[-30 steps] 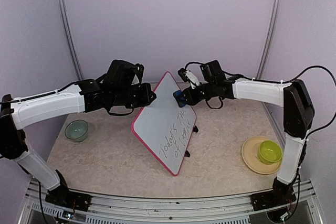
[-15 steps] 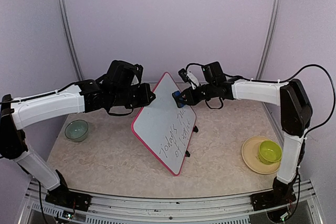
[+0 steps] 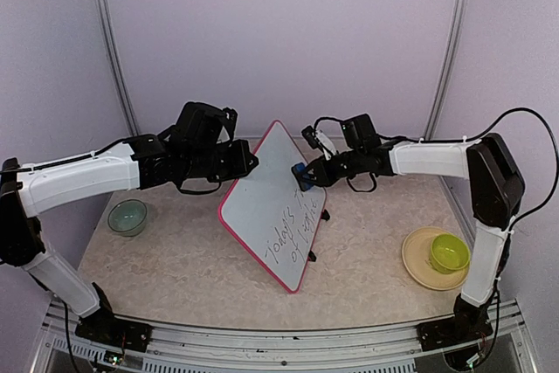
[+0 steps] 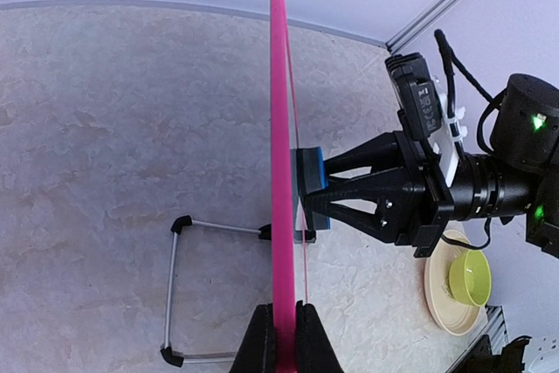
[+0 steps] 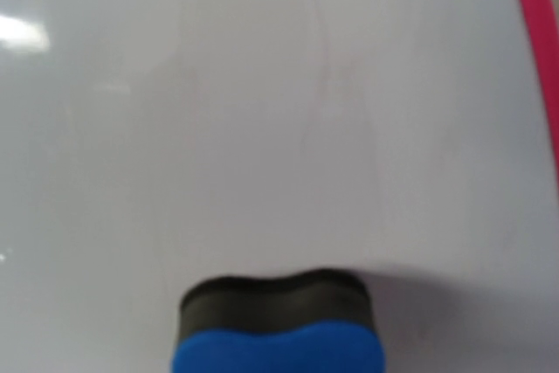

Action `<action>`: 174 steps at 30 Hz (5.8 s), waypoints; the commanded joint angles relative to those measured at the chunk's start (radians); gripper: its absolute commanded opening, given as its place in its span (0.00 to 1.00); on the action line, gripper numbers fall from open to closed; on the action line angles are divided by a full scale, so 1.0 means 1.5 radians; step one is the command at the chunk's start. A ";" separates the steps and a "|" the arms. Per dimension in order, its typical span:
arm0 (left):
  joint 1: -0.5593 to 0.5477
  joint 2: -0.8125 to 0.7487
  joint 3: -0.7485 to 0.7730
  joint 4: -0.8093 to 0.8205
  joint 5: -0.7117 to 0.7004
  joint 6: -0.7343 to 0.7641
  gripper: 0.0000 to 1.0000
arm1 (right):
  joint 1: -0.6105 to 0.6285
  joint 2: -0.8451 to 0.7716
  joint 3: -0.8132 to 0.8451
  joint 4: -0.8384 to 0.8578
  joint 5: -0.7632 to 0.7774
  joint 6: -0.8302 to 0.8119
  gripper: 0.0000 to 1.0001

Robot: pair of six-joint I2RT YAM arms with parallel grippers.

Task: Erase the whiteboard
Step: Erase the whiteboard at the center of the board.

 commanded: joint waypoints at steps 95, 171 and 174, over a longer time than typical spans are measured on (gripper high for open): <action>-0.035 -0.002 -0.035 0.045 0.004 -0.016 0.00 | 0.297 -0.143 -0.263 0.311 0.279 -0.120 0.00; -0.040 -0.033 -0.069 0.051 0.000 -0.028 0.00 | 0.415 -0.193 -0.323 0.098 0.389 0.004 0.00; -0.042 -0.031 -0.071 0.052 -0.001 -0.031 0.00 | 0.425 -0.184 -0.290 0.090 0.411 -0.003 0.00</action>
